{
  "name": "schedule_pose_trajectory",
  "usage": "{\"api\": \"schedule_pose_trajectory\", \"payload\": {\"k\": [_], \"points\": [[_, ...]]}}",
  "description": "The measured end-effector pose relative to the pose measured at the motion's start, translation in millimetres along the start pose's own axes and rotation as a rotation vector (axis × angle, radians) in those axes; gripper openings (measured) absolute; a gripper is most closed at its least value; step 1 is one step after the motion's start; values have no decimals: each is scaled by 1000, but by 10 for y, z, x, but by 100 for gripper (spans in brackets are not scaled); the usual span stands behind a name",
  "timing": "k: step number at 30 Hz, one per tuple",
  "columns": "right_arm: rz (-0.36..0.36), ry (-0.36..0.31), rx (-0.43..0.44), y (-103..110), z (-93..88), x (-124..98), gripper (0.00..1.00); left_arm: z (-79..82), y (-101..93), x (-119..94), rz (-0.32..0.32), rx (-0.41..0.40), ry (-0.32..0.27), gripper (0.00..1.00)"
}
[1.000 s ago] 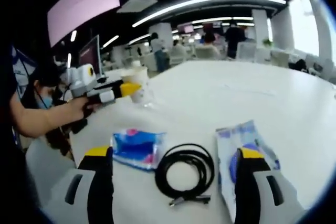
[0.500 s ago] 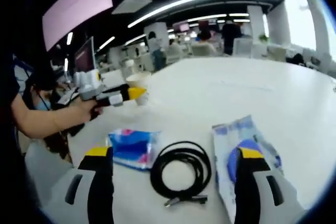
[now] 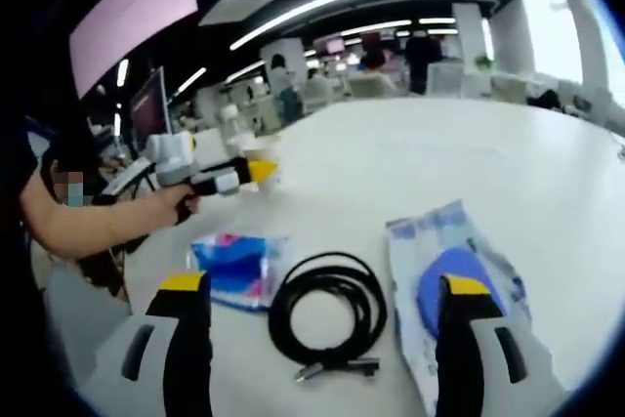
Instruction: Arrange the tabletop items into an orderly group along one side of the table until the central work area is clear of visible clutter.
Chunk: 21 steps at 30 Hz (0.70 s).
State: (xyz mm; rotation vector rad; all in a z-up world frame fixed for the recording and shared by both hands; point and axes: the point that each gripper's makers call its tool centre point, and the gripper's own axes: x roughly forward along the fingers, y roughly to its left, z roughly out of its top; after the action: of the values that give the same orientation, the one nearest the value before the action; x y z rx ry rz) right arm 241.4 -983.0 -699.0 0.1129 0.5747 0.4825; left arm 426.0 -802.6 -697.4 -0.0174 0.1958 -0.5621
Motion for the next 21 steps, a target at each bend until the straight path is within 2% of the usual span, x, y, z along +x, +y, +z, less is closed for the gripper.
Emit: {"api": "schedule_pose_trajectory", "payload": {"k": [9,21], "points": [[-3,2,7,-18,-32,-3,94,-116,94,104,26,-3,13,40],[0,11,10,-28,-64,12,94,-222,126,178,47,-28,26,40]]}}
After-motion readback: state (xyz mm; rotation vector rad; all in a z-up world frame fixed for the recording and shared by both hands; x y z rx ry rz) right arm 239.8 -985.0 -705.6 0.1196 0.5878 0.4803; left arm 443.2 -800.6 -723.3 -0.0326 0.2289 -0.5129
